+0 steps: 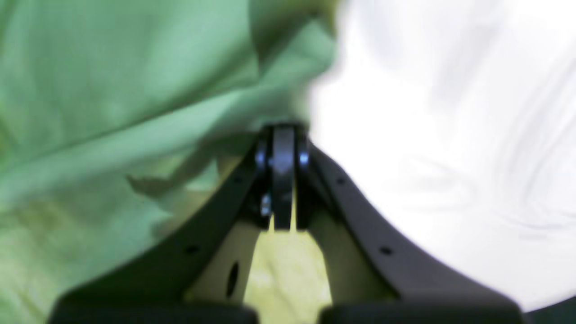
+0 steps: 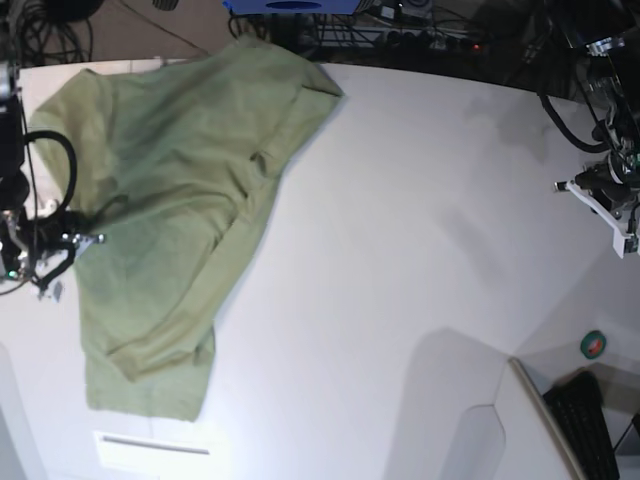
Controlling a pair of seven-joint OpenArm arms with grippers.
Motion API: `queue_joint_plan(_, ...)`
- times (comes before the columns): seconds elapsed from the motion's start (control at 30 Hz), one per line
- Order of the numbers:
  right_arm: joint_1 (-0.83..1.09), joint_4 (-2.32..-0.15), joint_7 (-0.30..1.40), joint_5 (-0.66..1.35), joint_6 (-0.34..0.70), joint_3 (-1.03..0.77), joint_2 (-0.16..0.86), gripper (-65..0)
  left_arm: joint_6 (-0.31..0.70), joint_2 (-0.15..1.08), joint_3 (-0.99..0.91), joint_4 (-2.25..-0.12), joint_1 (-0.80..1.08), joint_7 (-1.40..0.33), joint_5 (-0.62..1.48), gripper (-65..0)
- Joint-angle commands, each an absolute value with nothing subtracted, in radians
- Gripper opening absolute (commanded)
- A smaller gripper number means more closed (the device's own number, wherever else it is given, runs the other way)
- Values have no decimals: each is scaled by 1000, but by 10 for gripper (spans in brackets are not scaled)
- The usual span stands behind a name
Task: Layout the t-shirt on the table in an organized manner, then fold the t-shirt properly
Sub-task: 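Drag the lifted shirt with the right gripper toward its own side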
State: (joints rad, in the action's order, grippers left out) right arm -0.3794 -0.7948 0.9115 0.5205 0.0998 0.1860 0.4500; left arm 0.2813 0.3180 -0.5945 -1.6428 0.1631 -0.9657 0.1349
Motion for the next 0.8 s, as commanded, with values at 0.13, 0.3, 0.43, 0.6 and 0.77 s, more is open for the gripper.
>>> queue_joint_plan(0.13,-450,-964,967,533,113,174,463,-650,277,351,-602,-1624,228,-839,133,-650)
queue_joint_plan(0.3,-386,-1290,1073,527,-13,179,351,-650,278,357,-659,-1557,236,-835,134,-650)
queue_joint_plan(0.43,-479,-1102,1015,526,-27,185,232,-650,375,348,-760,-1555,234,-835,136,-650)
queue_joint_plan(0.6,-624,-763,858,524,-27,186,168,-650,556,335,-880,-1549,234,-837,134,-650)
queue_joint_plan(0.77,-674,-596,737,524,-27,186,165,-650,564,335,-924,-1547,263,-837,134,-650)
